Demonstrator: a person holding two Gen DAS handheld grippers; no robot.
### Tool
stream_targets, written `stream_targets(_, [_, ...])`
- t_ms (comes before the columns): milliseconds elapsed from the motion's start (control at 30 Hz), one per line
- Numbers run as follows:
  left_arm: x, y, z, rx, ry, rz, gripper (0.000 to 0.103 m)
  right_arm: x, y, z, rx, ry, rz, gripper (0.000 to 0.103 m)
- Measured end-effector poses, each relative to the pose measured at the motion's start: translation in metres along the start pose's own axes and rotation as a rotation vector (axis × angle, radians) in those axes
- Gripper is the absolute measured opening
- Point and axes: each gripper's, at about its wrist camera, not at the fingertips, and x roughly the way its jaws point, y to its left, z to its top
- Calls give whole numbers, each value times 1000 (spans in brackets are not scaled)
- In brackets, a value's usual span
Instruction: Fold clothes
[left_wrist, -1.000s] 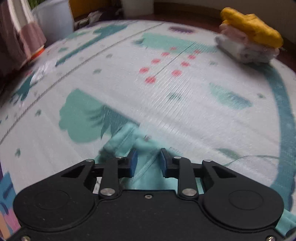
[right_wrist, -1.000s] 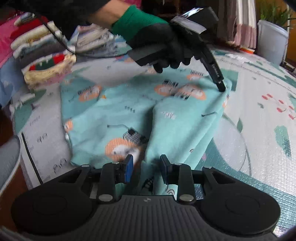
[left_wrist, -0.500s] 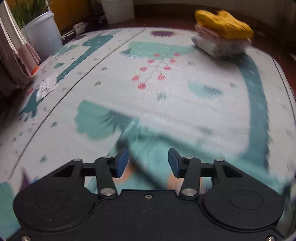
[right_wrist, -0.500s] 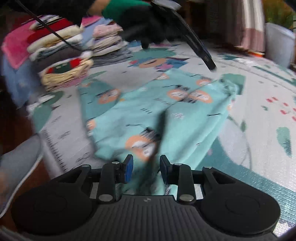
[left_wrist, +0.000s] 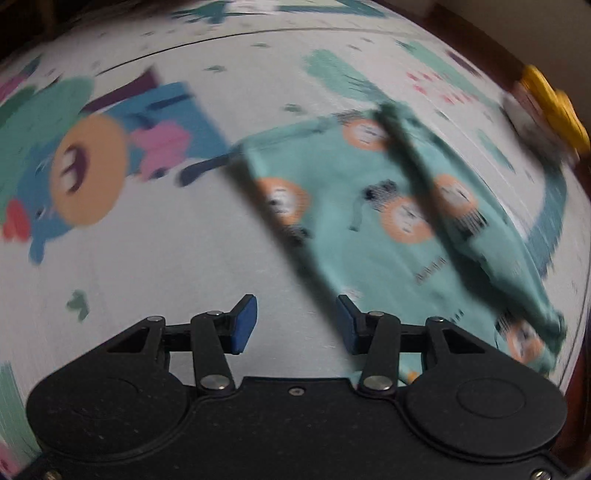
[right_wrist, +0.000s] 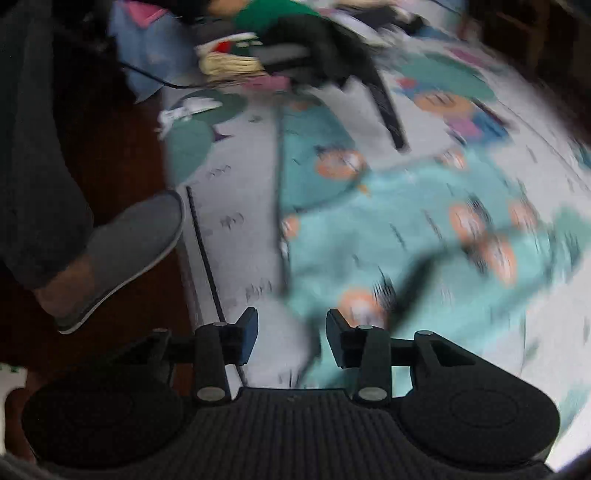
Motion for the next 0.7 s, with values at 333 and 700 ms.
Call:
stream_targets(333, [-7,38,6,-206,-86,-50,45,131,103,78,1,-56,-416,42])
stream_targets(700, [0,27,10,-214,-107,-77,46,184,119,77,9,96,-563,51])
